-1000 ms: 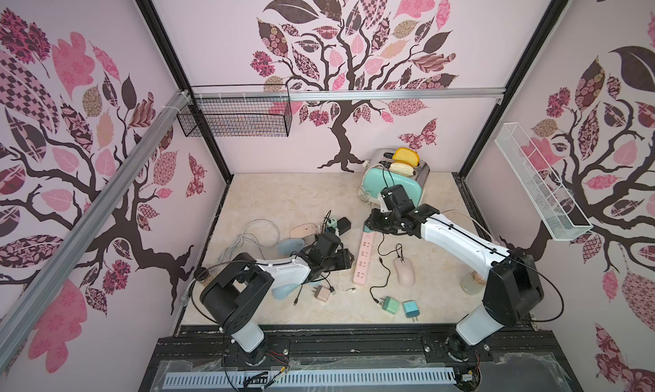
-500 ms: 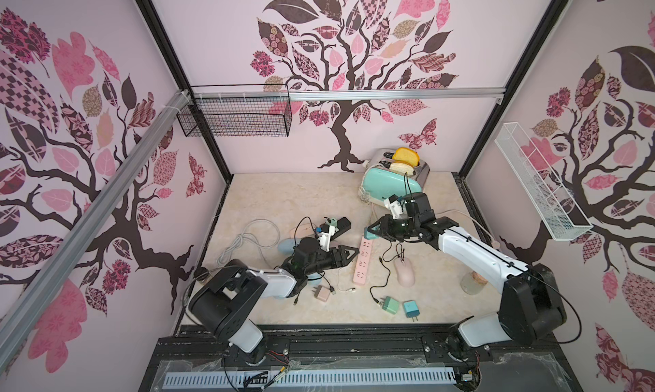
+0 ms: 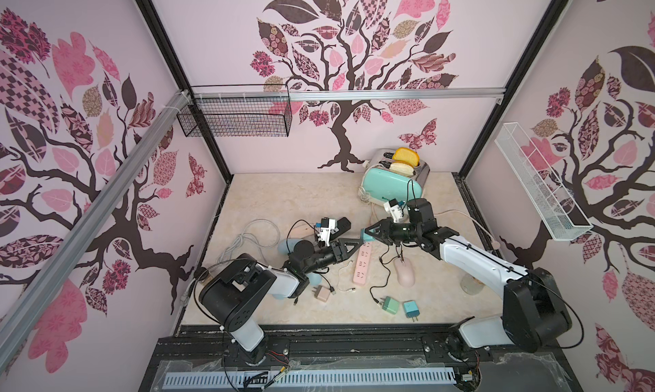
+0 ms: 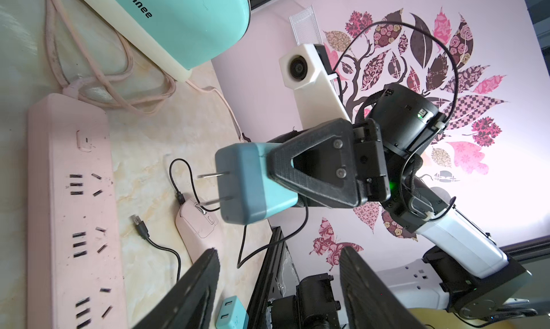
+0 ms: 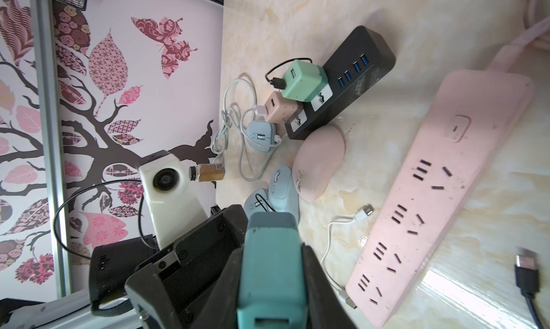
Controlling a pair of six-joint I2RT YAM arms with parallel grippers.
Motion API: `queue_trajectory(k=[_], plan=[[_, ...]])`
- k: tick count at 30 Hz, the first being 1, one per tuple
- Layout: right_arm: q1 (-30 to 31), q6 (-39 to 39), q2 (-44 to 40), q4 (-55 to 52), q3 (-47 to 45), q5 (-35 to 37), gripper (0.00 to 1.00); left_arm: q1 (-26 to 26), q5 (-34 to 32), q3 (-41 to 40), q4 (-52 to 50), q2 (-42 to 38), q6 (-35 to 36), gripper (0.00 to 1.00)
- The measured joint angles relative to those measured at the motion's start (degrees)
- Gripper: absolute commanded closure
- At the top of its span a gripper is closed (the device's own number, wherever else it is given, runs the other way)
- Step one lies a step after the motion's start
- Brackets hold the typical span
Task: Unplug the wireless mouse
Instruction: Remove the plug from the socket.
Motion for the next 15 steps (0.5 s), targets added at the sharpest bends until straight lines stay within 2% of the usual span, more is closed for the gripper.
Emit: queue_trajectory(k=[15], plan=[[0.2,11.8,-2.6,13.0,-2.9,-4.3,1.0,-0.1,-3.2,2.0,0.4,-1.6,-4.5,0.42]])
